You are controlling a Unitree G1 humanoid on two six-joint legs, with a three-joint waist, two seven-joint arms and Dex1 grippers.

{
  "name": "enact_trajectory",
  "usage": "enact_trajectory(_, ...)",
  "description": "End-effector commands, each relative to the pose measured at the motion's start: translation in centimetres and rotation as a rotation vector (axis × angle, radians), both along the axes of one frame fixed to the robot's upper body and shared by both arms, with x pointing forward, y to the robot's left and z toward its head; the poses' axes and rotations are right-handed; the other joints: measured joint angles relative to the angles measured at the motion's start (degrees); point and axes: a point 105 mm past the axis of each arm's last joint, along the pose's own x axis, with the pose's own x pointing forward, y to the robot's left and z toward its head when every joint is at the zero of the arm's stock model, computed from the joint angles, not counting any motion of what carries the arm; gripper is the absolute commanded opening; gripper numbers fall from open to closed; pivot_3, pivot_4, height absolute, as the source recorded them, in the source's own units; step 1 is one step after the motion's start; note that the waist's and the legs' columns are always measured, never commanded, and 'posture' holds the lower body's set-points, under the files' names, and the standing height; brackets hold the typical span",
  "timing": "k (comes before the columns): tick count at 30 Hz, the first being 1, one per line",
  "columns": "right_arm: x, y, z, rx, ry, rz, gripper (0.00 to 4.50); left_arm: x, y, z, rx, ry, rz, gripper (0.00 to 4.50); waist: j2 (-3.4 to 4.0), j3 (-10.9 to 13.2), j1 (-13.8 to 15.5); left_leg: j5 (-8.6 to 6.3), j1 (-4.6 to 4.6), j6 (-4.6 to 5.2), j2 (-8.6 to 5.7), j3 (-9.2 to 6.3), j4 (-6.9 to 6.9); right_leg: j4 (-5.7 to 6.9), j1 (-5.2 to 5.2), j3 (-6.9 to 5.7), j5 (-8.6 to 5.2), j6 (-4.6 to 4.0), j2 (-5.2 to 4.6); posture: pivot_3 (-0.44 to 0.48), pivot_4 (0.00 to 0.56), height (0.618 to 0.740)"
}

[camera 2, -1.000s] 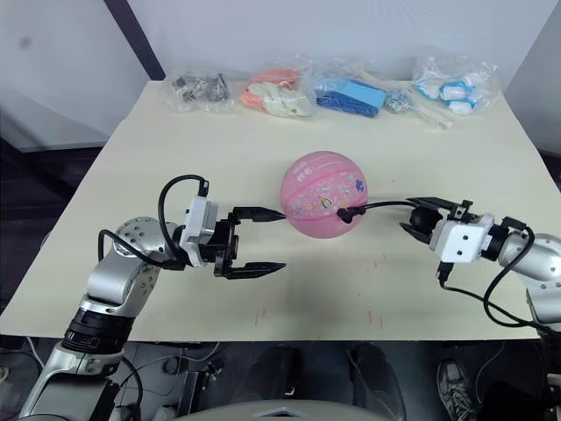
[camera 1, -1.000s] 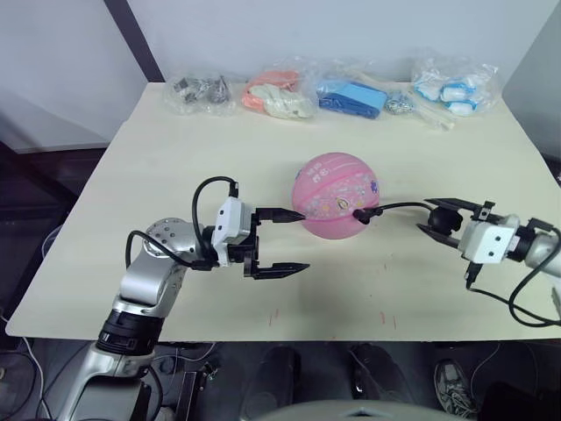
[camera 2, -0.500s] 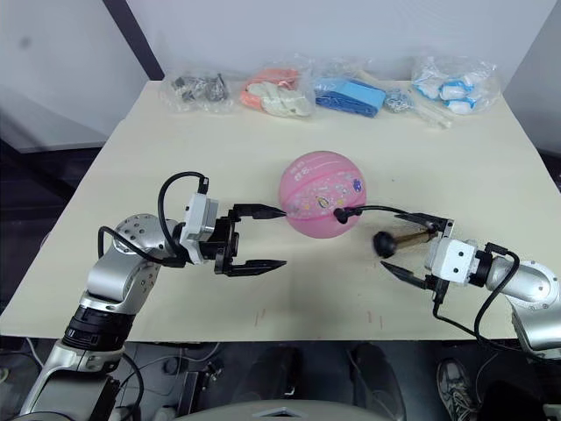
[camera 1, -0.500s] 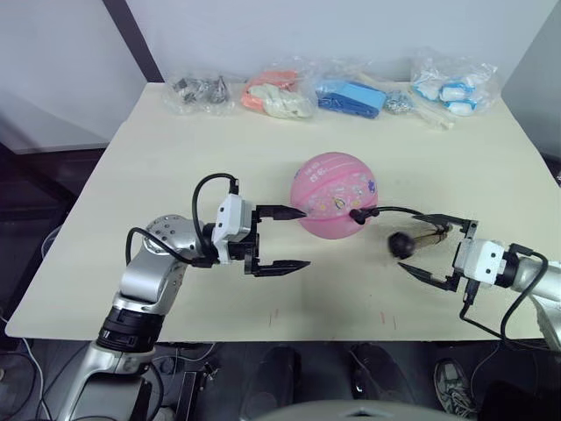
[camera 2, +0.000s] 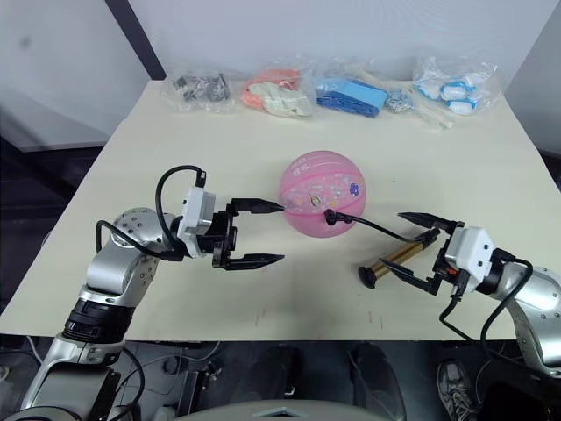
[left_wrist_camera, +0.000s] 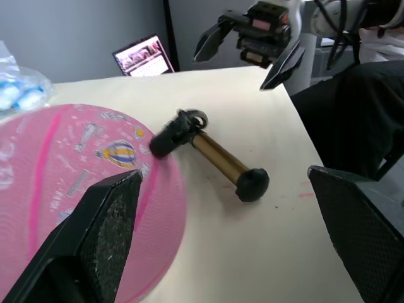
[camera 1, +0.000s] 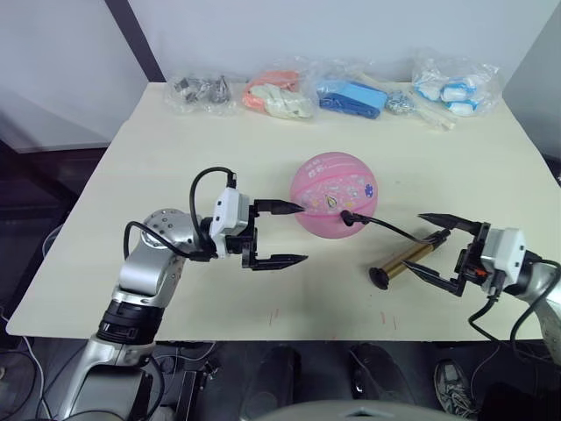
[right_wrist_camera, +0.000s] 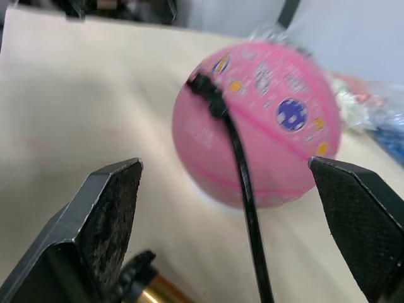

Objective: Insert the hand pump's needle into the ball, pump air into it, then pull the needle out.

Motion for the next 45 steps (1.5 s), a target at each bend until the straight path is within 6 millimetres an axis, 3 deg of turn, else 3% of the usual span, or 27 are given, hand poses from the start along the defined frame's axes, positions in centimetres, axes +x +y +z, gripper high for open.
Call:
enact_trajectory(1,-1.2,-0.6,1.4,0.082,-0.022,-0.024,4.42,1.1,0.6,2.2,-0.08,-0.023,0.055,4.5,0.0,0.0,0.0,-0.01,0.0,0.01,0.0,0.01,0.0,0.01,0.0,0.0,0.0,0.0,0.0,0.0,0.15,0.736)
enact_trajectory(10,-3.4,-0.6,1.9,0.194,0.004,-0.04,4.42,4.8,-0.2,4.8,-0.15,-0.027,0.157,4.5,-0.03,0.0,-0.1,-0.01,0.06,0.04,-0.04,0.0,0.11,0.26,0.01,0.01,0.0,0.01,0.02,0.0,0.15,0.736)
enact_trajectory(16,-4.2,0.1,2.3,0.243,-0.01,-0.045,4.42,7.6,-2.2,5.8,-0.164,-0.015,0.208,4.5,-0.04,0.0,-0.2,0.0,0.08,0.02,-0.16,0.01,0.16,0.4,0.0,0.03,0.0,0.01,0.03,0.0,0.15,0.736)
enact_trajectory(24,-4.5,0.3,2.4,0.272,-0.025,-0.083,4.42,10.0,-5.5,6.0,-0.116,0.0,0.226,4.5,-0.06,0.0,-0.2,0.05,0.08,-0.06,-0.24,0.01,0.18,0.45,-0.01,0.04,-0.01,0.01,0.04,0.0,0.15,0.736)
enact_trajectory(31,-4.5,0.1,2.2,0.271,-0.028,-0.107,4.42,10.7,-7.4,5.1,-0.086,0.039,0.214,4.5,-0.06,0.0,-0.4,0.05,0.09,-0.06,-0.25,0.04,0.2,0.49,-0.02,0.09,-0.01,0.02,0.04,0.0,0.15,0.736)
enact_trajectory(37,-4.5,0.5,2.1,0.267,-0.026,-0.098,4.42,10.7,-7.4,3.4,-0.022,0.103,0.223,4.5,-0.06,0.0,-0.3,0.05,0.1,-0.06,-0.25,0.03,0.21,0.55,-0.04,0.09,-0.02,0.02,0.04,0.0,0.15,0.736)
enact_trajectory(45,-3.0,3.5,1.5,0.246,0.04,-0.091,4.42,10.7,-7.7,-0.5,0.073,0.217,0.258,4.5,-0.06,0.0,-0.3,0.06,0.15,-0.07,-0.25,0.04,0.22,0.61,-0.03,0.11,-0.02,0.01,0.05,0.0,0.15,0.736)
